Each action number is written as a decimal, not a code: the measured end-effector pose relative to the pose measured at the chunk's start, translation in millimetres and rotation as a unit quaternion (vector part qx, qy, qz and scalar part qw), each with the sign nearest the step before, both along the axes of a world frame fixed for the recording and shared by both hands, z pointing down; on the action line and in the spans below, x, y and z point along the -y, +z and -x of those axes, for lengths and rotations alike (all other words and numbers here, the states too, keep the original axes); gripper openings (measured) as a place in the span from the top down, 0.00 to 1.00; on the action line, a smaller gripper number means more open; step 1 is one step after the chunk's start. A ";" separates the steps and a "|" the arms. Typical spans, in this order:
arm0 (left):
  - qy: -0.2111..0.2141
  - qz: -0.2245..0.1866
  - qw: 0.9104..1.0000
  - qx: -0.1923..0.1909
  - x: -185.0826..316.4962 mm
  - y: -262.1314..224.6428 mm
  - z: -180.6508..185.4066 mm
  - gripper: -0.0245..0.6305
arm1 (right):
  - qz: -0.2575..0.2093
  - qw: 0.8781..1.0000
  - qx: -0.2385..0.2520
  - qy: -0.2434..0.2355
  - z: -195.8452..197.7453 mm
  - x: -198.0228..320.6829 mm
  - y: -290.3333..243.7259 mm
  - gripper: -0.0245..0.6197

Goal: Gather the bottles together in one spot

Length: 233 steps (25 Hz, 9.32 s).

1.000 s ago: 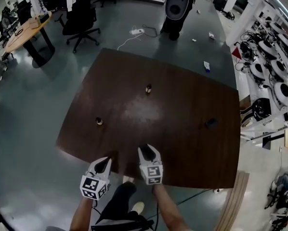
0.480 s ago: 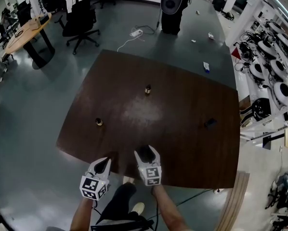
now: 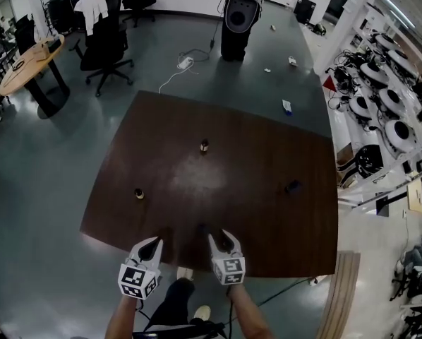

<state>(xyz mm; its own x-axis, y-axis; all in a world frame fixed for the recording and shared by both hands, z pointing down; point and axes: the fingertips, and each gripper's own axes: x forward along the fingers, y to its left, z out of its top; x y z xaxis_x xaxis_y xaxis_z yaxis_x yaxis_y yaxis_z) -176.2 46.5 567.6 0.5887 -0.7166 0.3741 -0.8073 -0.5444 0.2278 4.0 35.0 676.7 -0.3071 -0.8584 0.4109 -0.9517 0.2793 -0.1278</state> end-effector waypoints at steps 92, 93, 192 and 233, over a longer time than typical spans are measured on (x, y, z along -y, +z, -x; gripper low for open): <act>0.056 0.052 0.997 0.012 95.1 5.6 -303.2 0.96 | -0.039 0.997 -0.032 0.050 -322.2 142.9 0.1 0.81; 0.057 0.051 0.997 0.012 94.6 6.1 -303.5 0.96 | -0.040 0.997 -0.035 0.050 -322.2 142.6 1.0 0.81; 0.022 0.018 1.000 0.001 38.3 20.2 -47.2 0.96 | -0.070 0.993 -0.019 -0.090 4.6 22.1 -7.5 0.81; -0.175 -0.047 0.983 -0.002 25.2 -49.7 25.2 0.96 | -0.153 0.961 0.053 -0.224 91.8 31.6 -177.0 0.96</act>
<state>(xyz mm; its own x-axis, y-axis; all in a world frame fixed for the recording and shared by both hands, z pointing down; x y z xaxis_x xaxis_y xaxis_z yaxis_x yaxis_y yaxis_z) -201.4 21.2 517.9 0.3020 -0.9066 0.2947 -0.9479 -0.2525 0.1944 -87.8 3.3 499.7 -0.7000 -0.7063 0.1055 -0.7136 0.6976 -0.0646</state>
